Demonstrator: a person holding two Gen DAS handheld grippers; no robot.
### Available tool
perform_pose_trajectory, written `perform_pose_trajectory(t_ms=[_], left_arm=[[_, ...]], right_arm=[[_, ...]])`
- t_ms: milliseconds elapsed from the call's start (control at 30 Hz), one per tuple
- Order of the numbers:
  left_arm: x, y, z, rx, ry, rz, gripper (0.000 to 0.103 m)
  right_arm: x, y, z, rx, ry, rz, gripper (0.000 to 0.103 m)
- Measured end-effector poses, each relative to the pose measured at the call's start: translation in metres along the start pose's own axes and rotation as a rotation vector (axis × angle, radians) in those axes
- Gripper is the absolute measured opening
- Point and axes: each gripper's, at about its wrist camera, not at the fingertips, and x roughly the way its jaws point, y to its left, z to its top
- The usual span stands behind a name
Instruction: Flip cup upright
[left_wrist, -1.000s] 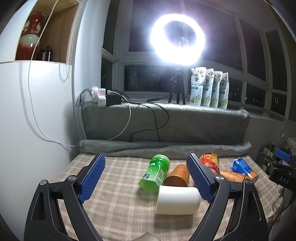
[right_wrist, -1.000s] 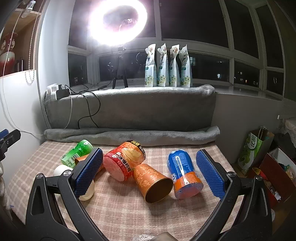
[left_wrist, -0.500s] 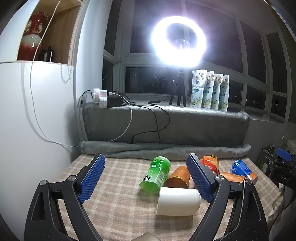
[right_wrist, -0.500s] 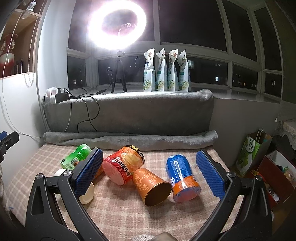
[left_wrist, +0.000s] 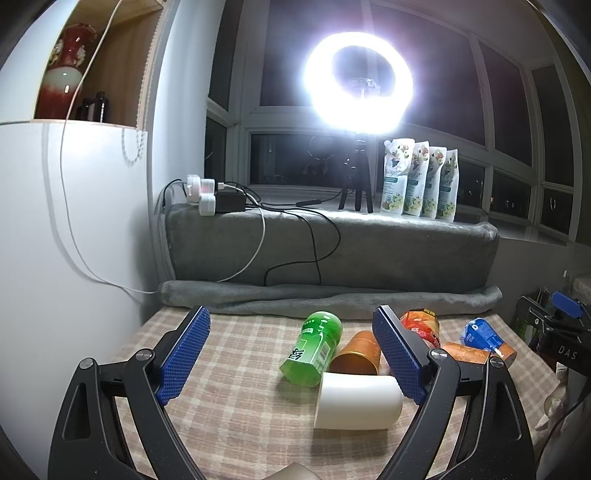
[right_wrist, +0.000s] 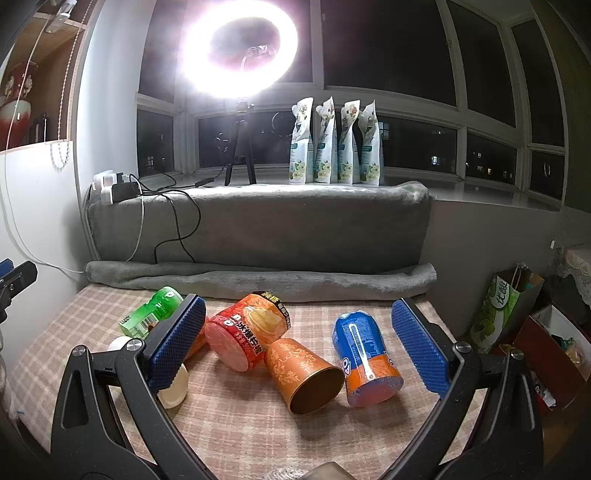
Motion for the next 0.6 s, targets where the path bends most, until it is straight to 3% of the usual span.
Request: perform_pose_trajectory(t_ms=[600], left_arm=[[0.006, 0.004, -0.003, -0.002, 0.021, 0.005, 0.090]], right_arm=[[0.015, 0.010, 0.000, -0.043, 0.012, 0.028, 0.103]])
